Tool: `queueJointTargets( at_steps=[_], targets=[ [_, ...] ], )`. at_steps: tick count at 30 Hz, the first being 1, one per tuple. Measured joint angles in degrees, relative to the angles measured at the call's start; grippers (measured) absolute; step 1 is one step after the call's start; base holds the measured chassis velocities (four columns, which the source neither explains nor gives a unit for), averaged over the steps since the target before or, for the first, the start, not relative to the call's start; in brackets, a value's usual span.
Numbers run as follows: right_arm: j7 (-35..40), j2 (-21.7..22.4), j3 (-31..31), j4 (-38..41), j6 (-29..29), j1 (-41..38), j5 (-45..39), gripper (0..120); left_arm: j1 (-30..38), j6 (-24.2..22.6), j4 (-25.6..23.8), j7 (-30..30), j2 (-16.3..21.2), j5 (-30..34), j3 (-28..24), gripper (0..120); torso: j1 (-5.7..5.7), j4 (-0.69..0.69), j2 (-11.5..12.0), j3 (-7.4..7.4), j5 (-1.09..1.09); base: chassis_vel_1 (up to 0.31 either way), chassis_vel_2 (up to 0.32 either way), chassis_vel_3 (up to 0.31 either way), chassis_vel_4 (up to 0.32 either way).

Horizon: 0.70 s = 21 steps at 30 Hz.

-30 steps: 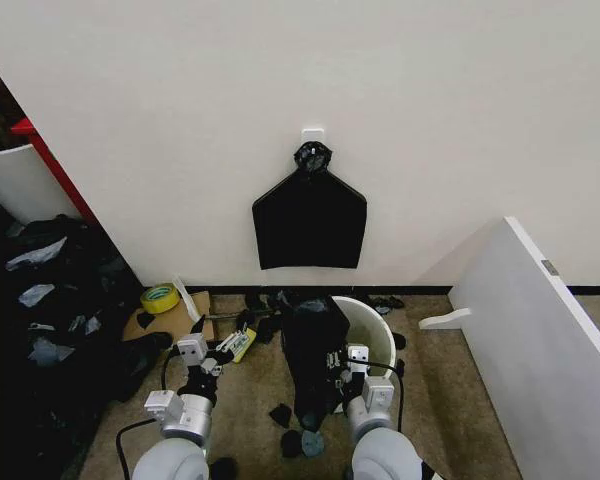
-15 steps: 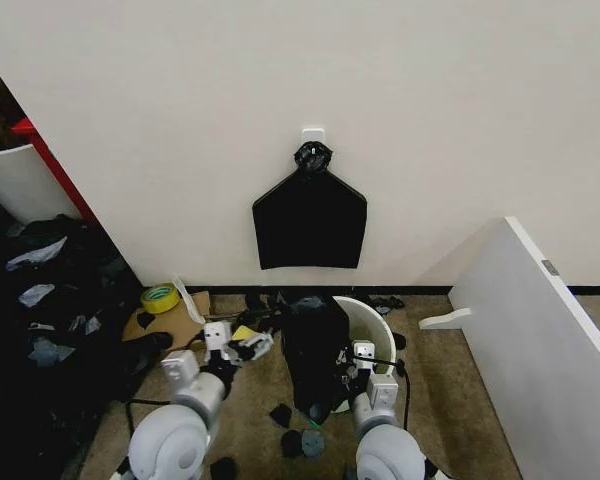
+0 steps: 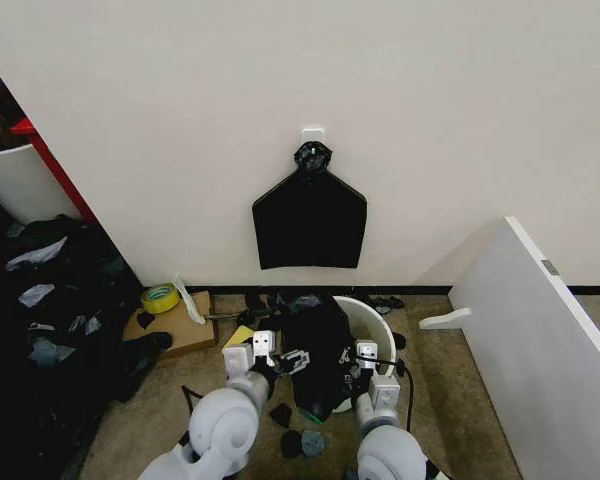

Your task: Place the garbage bag over the trash bin.

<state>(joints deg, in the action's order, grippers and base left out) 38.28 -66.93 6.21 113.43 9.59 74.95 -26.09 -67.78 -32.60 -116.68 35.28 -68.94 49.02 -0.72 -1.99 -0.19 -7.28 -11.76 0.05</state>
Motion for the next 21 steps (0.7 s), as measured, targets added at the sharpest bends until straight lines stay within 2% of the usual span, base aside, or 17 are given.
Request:
queueJointTargets(
  at_steps=[5, 10, 14, 16, 18, 21],
  targets=[
    [-0.46, -0.21, 0.06, -0.35, -0.15, 0.03, 0.31, 0, 4.34, -1.31, 4.05, 2.53, -2.25, -0.69, -1.38, 100, 0.00, 0.00, 0.00, 0.00, -0.01, 0.000, 0.000, 0.000, 0.000],
    [-0.69, -0.29, 0.16, -0.35, -0.17, -0.08, 0.37, 0, 6.32, -2.12, 6.53, 3.01, -3.46, -1.62, -2.06, 94, 0.00, -0.01, 0.00, 0.00, -0.01, 0.000, 0.000, 0.000, 0.000],
    [-0.86, -0.31, 0.14, -0.52, -0.16, -0.19, 0.49, 0, 7.27, -2.71, 8.10, 2.95, -3.88, -1.97, -2.88, 79, 0.00, 0.00, 0.00, 0.00, -0.01, 0.000, 0.000, 0.000, 0.000],
    [-0.86, -0.31, 0.14, -0.52, -0.16, -0.19, 0.49, 0, 7.27, -2.71, 8.10, 2.95, -3.88, -1.97, -2.88, 79, 0.00, 0.00, 0.00, 0.00, -0.01, 0.000, 0.000, 0.000, 0.000],
    [-1.01, -0.28, 0.08, -0.63, -0.16, -0.22, 0.61, 0, 7.77, -2.89, 8.89, 2.80, -4.30, -2.00, -3.17, 63, 0.00, 0.00, 0.00, 0.00, -0.01, 0.000, 0.000, 0.000, 0.000],
    [-1.19, -0.25, -0.06, -0.69, -0.16, -0.24, 0.85, 0, 7.89, -3.82, 9.18, 2.86, -4.60, -1.93, -3.28, 52, 0.00, 0.00, 0.00, 0.00, -0.01, 0.000, 0.000, 0.000, 0.000]
  ],
)
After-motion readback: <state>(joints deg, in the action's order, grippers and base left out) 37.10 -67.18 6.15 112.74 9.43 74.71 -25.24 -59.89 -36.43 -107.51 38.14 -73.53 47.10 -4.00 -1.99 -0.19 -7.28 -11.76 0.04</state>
